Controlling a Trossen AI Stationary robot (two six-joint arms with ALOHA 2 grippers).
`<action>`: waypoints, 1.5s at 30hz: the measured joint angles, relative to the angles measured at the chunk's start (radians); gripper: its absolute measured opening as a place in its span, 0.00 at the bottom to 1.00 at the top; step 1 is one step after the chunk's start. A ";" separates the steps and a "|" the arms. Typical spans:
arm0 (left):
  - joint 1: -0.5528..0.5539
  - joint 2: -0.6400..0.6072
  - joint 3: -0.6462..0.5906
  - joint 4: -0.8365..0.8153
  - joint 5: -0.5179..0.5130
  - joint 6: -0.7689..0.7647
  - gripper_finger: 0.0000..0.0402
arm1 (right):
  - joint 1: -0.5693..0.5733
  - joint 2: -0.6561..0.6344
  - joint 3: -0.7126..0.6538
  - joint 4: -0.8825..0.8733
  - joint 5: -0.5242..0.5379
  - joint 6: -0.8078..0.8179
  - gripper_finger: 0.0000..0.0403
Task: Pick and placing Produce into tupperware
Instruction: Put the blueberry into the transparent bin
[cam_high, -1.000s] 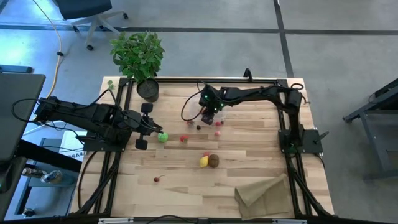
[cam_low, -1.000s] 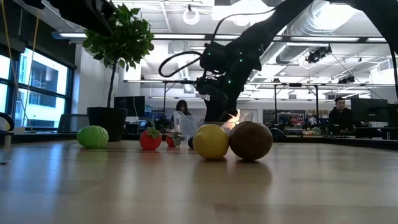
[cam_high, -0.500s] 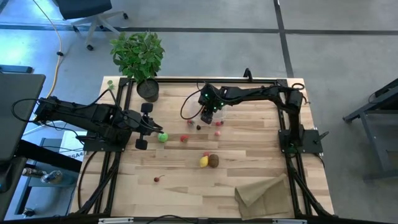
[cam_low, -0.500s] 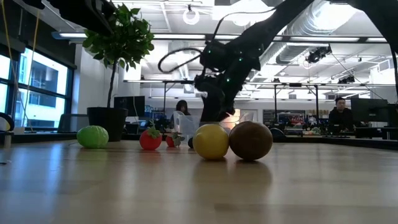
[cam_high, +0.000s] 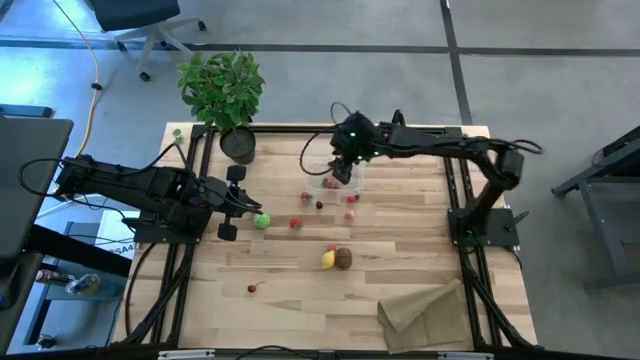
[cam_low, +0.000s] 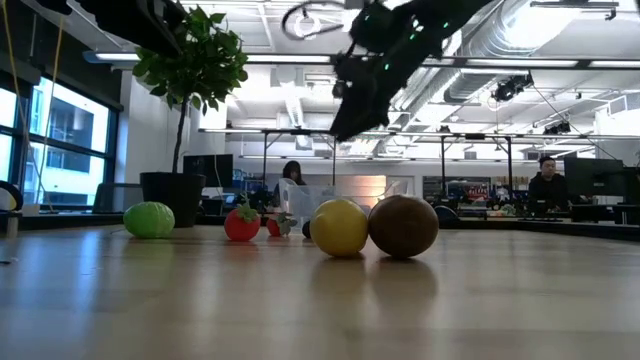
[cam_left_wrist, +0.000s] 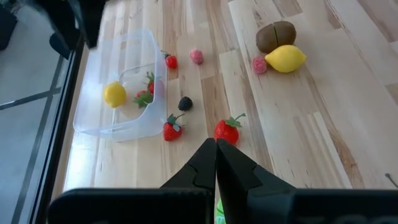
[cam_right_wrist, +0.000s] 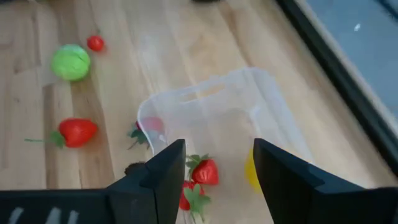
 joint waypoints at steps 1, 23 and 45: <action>0.000 0.000 0.000 0.000 0.000 0.000 0.01 | 0.002 -0.031 -0.024 0.001 0.005 0.000 0.44; 0.000 0.000 0.000 0.000 0.000 0.000 0.01 | 0.230 -0.444 -0.951 0.804 0.188 0.195 0.37; 0.000 0.000 0.000 0.000 0.000 0.000 0.01 | 0.261 -0.067 -1.028 1.134 0.289 0.303 0.37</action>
